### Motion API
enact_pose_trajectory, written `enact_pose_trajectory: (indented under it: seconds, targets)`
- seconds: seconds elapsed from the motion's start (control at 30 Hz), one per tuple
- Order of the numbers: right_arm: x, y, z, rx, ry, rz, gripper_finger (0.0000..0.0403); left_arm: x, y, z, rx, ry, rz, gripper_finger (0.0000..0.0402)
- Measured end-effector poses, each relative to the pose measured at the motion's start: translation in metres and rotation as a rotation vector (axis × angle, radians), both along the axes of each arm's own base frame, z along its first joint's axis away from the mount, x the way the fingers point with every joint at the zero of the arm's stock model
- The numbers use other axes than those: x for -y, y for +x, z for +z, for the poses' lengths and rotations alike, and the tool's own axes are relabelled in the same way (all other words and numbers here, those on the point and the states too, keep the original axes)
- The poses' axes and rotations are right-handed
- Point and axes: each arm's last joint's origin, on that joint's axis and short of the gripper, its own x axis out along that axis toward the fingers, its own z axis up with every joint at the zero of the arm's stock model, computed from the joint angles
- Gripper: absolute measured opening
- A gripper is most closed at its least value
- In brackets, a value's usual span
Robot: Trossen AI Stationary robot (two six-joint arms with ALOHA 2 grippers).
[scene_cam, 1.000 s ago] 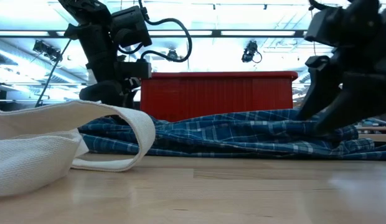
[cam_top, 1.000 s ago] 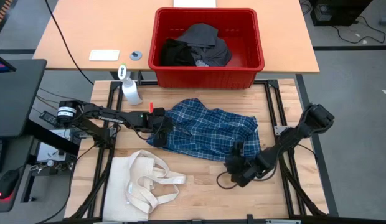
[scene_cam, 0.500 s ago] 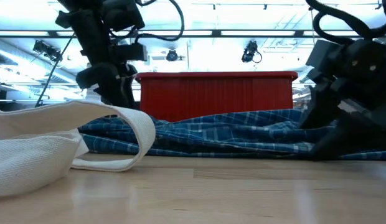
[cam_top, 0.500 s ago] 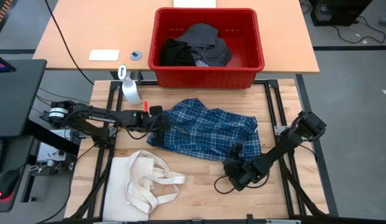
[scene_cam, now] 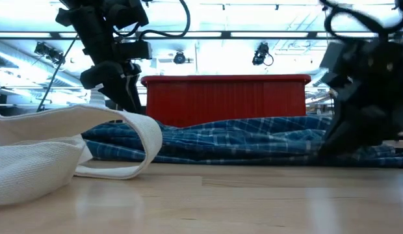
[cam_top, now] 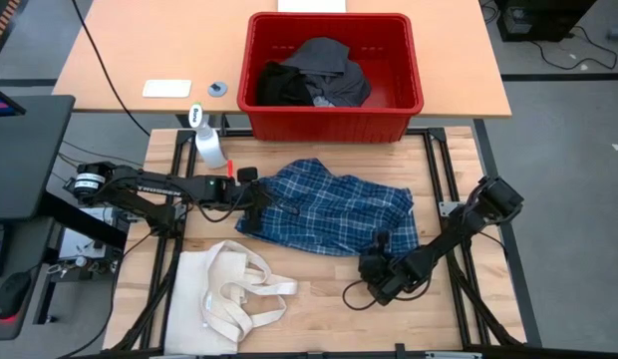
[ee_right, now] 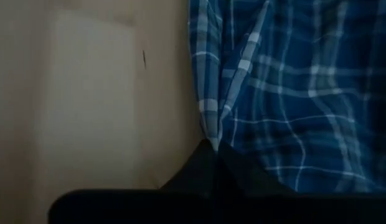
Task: Fold Laundry from Bin
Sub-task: Fold the blue pants
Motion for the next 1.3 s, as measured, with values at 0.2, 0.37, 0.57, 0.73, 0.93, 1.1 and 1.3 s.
enact_pose_trajectory:
  seconds: [0.2, 0.37, 0.57, 0.73, 0.93, 1.1, 1.3]
  targets:
    - [0.0, -0.001, 0.032, 0.056, 0.046, 0.004, 0.0025, 0.0, 0.0, 0.0, 0.001, -0.001, 0.001, 0.021]
    - [0.003, -0.006, 0.05, 0.064, 0.137, 0.024, 0.0012, 0.0, 0.0, 0.0, 0.0, -0.001, 0.001, 0.021]
    - [0.004, -0.009, 0.057, 0.032, 0.197, 0.044, 0.0044, 0.0, 0.0, 0.0, 0.0, -0.001, 0.001, 0.021]
    - [0.006, -0.013, 0.055, 0.008, 0.196, 0.002, 0.0072, 0.0, 0.0, 0.0, 0.0, -0.001, 0.001, 0.021]
    - [0.007, -0.014, 0.054, -0.004, 0.198, -0.003, 0.0082, 0.0, 0.0, 0.0, -0.001, -0.001, 0.0, 0.021]
    - [0.01, -0.018, 0.048, -0.017, 0.2, -0.027, 0.0083, 0.0, 0.0, 0.0, -0.001, -0.002, 0.0, 0.021]
    - [0.011, -0.022, 0.044, -0.076, 0.228, -0.024, 0.0083, 0.0, 0.0, 0.0, -0.002, -0.002, 0.0, 0.021]
